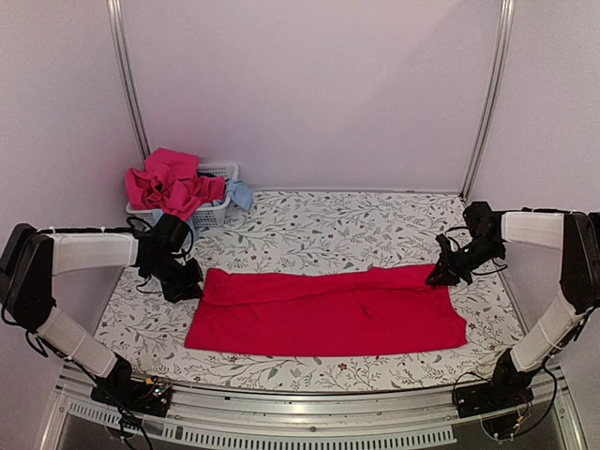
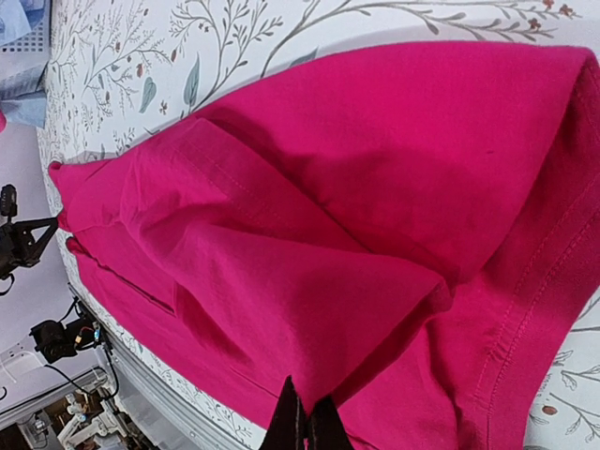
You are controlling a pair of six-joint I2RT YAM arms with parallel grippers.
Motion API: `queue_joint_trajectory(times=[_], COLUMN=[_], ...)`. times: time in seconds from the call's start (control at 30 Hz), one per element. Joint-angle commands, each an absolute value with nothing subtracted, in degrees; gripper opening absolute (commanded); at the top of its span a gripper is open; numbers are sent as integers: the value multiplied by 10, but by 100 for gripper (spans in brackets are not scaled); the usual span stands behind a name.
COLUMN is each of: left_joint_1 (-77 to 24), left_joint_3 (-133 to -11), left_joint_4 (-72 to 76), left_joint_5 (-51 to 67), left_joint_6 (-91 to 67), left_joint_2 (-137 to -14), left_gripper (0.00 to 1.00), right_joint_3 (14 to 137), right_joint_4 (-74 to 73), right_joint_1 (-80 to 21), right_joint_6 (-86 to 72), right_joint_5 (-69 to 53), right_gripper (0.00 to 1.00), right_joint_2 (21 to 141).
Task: Fold and stack the mixed laundry pile
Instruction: Fold the 1/3-folded T-shirt at the center of the board.
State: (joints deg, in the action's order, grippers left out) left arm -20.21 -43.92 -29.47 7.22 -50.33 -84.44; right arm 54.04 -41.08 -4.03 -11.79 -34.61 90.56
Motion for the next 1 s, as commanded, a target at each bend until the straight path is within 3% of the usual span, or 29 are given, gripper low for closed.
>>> queue_joint_trajectory(times=[0.0,0.43,0.67,0.97], left_joint_1=[-197,-137,-116,-113], left_joint_3=[-481,-597,-670,-669], left_joint_4=[-321,-270,-212,-146], left_joint_5=[57,56,63,104], left_joint_6=[-493,-460,-437,-427], left_joint_2=[-829,-871,-954,-1004], left_gripper=[0,0,0,0], right_joint_3=[580,751,847,848], right_joint_4=[-411,-400,-383,-380], right_joint_1=[-38,-18,-14,-14], right_joint_6=[-124,-133,-139,-127], right_joint_5=[-325,-291,-301,-305], right_gripper=[0,0,0,0], right_joint_2=[888,972,1061,1085])
